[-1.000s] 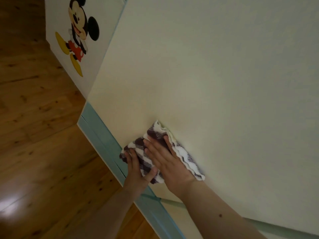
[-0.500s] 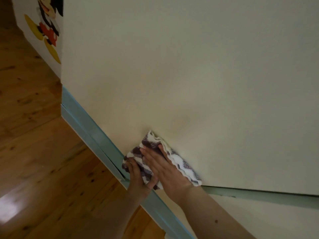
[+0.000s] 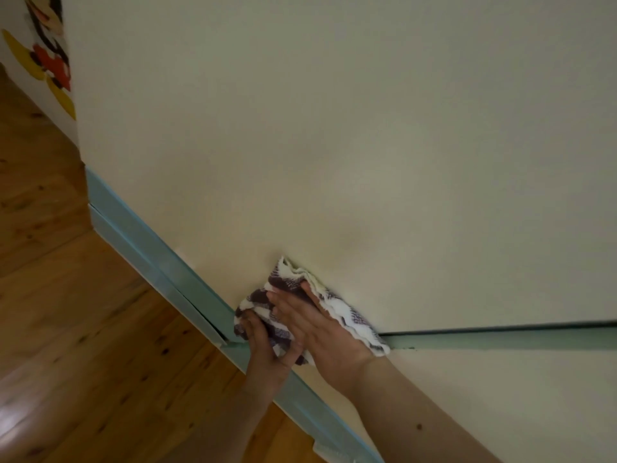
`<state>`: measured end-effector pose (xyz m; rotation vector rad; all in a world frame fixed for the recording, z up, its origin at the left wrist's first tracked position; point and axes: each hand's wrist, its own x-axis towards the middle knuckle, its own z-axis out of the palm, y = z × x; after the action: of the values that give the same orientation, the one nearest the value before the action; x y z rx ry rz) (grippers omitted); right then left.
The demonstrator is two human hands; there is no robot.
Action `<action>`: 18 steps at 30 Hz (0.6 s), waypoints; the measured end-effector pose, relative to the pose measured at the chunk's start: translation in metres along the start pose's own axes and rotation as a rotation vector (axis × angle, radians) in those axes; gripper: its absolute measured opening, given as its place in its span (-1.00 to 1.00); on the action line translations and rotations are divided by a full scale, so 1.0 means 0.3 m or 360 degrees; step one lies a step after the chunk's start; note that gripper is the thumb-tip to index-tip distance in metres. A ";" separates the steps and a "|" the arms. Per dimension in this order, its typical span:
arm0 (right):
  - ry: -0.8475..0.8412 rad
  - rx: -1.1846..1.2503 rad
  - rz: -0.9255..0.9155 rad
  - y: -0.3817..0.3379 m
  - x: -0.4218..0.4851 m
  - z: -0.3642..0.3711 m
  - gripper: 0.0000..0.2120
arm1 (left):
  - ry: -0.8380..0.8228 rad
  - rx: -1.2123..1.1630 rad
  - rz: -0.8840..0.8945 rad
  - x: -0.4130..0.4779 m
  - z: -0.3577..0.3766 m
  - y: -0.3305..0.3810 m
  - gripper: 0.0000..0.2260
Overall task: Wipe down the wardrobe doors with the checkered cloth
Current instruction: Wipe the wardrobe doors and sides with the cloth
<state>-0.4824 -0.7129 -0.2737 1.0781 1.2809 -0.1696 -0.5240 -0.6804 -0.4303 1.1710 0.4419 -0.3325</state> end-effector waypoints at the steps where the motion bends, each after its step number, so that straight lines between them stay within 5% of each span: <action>1: 0.0001 0.0018 0.0010 0.002 -0.011 0.001 -0.37 | -0.0008 -0.0009 -0.0020 -0.003 0.004 0.003 0.21; 18: -0.0021 0.0137 0.0338 0.095 -0.290 0.022 -0.38 | 0.0095 0.0082 0.0129 -0.141 0.120 0.224 -0.09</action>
<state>-0.4895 -0.7409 -0.1866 1.2768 1.1468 -0.0714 -0.5233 -0.6891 -0.3436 1.2479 0.4386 -0.2405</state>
